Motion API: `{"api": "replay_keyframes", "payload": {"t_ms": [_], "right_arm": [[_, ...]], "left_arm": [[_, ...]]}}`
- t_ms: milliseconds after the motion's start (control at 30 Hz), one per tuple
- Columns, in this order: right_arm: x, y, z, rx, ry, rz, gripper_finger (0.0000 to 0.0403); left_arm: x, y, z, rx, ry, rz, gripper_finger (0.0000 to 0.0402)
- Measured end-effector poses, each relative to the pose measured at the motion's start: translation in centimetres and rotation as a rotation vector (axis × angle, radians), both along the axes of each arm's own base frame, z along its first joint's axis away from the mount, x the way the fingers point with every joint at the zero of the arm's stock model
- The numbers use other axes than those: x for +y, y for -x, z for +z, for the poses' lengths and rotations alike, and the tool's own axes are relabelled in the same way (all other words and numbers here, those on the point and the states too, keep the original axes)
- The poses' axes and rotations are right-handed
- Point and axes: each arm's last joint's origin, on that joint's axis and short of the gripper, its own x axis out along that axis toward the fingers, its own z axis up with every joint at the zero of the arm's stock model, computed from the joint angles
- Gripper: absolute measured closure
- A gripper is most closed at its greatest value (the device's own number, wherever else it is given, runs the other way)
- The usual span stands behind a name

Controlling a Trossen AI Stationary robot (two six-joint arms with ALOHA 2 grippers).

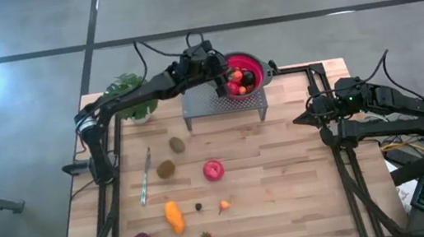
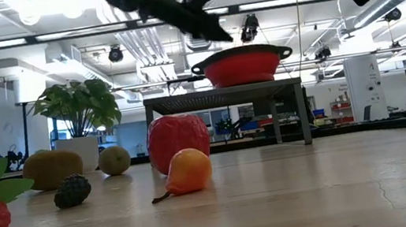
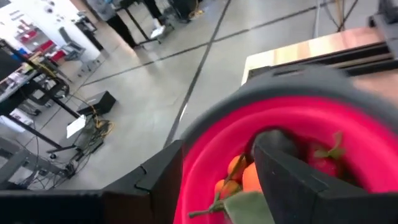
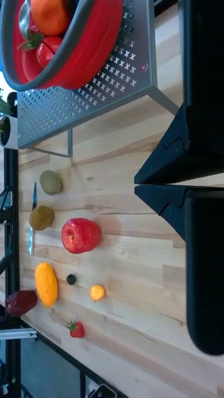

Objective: Pick & Place Fruit
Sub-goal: Put the black blackberry into the strainer bowl on the shelf

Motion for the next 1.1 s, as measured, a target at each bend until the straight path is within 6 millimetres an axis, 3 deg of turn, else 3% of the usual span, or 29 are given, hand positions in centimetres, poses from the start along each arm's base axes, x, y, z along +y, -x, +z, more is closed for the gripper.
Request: {"api": "replay_keyframes", "payload": {"t_ms": [167,433,733,1100], "right_arm": [[0.0,0.0,0.0,0.000,0.001,0.000,0.0394],[0.0,0.0,0.0,0.000,0.001,0.000,0.0394],[0.0,0.0,0.0,0.000,0.002,0.001,0.0394],[0.0,0.0,0.0,0.000,0.000,0.000,0.0394]], "left_arm": [[-2.2,0.2,3.5,0.101,0.043,-0.047,0.0200],[-7.3,1.4,6.2,0.319,0.127,-0.149,0.0201],[-15.0,2.2,4.6,0.578,0.261,-0.252,0.0204],[-25.3,3.4,2.4,0.682,0.277,-0.225,0.0204]]}}
